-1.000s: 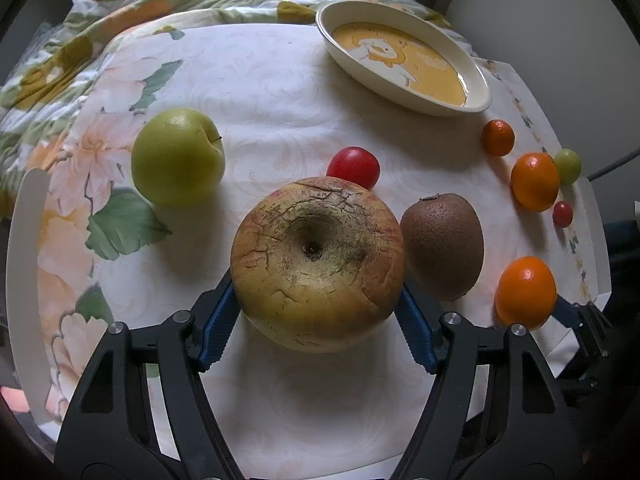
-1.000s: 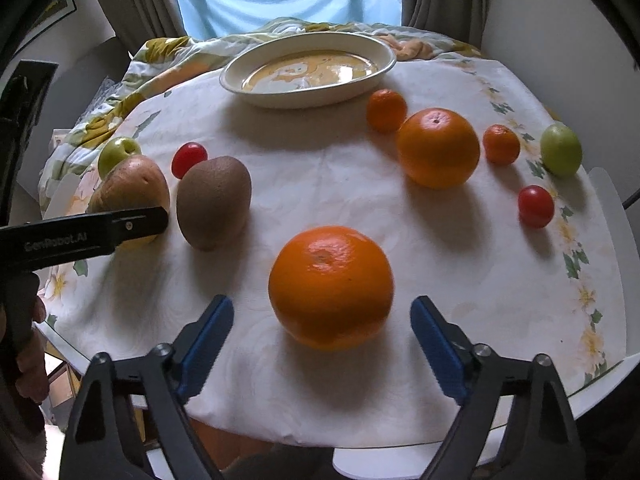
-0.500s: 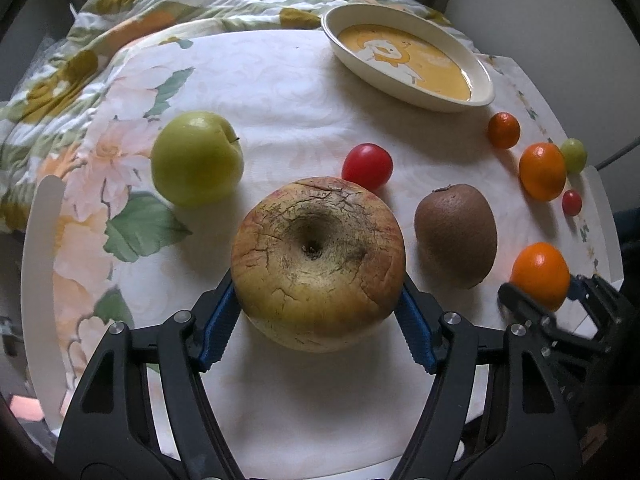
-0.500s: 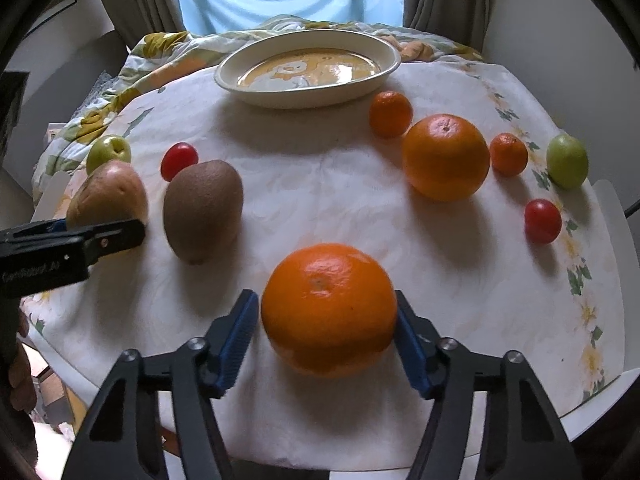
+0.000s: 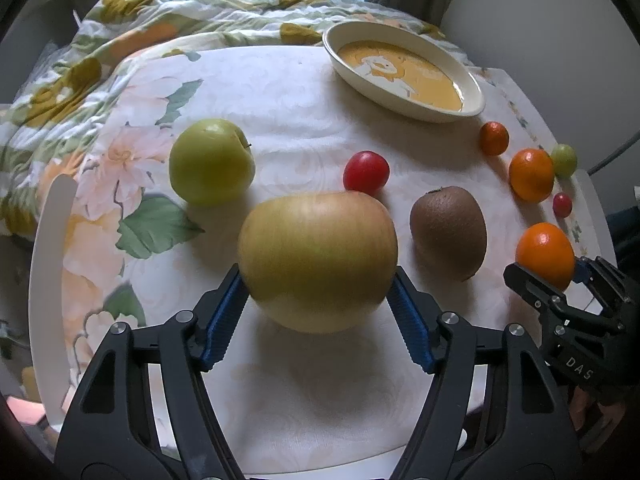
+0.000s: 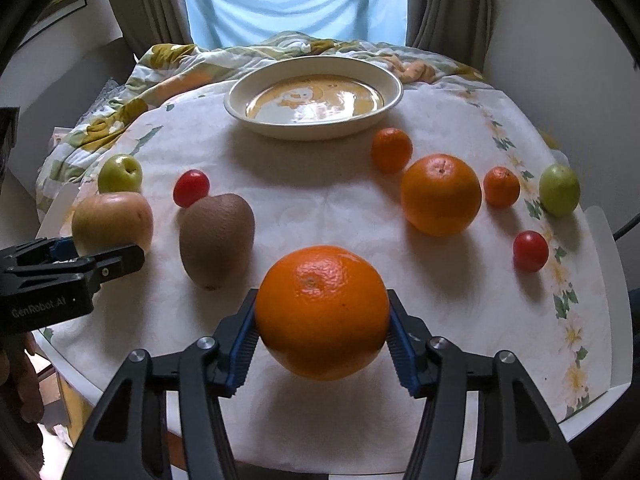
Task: Organize fruits
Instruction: 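Lift the yellow apple with the left gripper and carry it over the white bowl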
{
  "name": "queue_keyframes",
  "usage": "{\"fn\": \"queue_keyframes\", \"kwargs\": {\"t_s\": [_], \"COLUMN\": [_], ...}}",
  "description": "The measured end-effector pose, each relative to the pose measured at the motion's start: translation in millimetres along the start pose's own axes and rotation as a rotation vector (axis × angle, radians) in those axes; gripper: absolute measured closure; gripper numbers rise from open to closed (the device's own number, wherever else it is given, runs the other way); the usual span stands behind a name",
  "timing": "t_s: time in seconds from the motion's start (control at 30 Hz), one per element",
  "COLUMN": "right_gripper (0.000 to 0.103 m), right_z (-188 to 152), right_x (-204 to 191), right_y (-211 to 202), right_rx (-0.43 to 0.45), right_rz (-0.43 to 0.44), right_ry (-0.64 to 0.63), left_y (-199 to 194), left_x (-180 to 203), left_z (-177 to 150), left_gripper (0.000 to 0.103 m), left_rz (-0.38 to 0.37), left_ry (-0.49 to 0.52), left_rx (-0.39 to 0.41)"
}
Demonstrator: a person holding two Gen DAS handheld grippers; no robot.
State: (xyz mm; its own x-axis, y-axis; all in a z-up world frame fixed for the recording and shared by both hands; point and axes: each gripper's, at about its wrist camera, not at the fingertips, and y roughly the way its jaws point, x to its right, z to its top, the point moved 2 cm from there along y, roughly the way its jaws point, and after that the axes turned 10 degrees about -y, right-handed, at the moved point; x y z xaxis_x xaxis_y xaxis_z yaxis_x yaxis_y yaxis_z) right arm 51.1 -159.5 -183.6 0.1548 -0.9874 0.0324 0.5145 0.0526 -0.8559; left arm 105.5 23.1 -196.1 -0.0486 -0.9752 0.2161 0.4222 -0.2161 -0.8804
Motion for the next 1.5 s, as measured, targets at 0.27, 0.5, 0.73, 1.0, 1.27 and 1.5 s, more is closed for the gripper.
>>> {"fn": "queue_keyframes", "kwargs": {"t_s": [0.27,0.5,0.73,1.0,1.27,1.5], "right_gripper": [0.049,0.049,0.049,0.049,0.049,0.049], "right_z": [1,4,1,-1,8,31], "right_x": [-3,-1,2,8,14,25], "right_y": [-2,-5,-3,1,-4,-20], "right_rx": [0.003,0.012,0.004,-0.008,0.009,0.055], "right_rz": [0.002,0.001,-0.002,-0.003,-0.012,-0.019], "right_ry": [0.004,0.014,0.031,0.05,0.056,0.054], "left_y": [-8,-12,-4,14,5,-24], "left_x": [0,5,8,10,9,25], "left_z": [7,16,15,20,24,45], "left_gripper": [0.028,0.031,0.027,0.022,0.022,0.022], "left_rz": [-0.015,-0.027,0.013,0.028,-0.001,-0.028], "left_ry": [-0.008,0.007,0.028,0.045,0.055,0.08], "left_rx": [0.031,0.053,0.054,0.037,0.04,0.093]}}
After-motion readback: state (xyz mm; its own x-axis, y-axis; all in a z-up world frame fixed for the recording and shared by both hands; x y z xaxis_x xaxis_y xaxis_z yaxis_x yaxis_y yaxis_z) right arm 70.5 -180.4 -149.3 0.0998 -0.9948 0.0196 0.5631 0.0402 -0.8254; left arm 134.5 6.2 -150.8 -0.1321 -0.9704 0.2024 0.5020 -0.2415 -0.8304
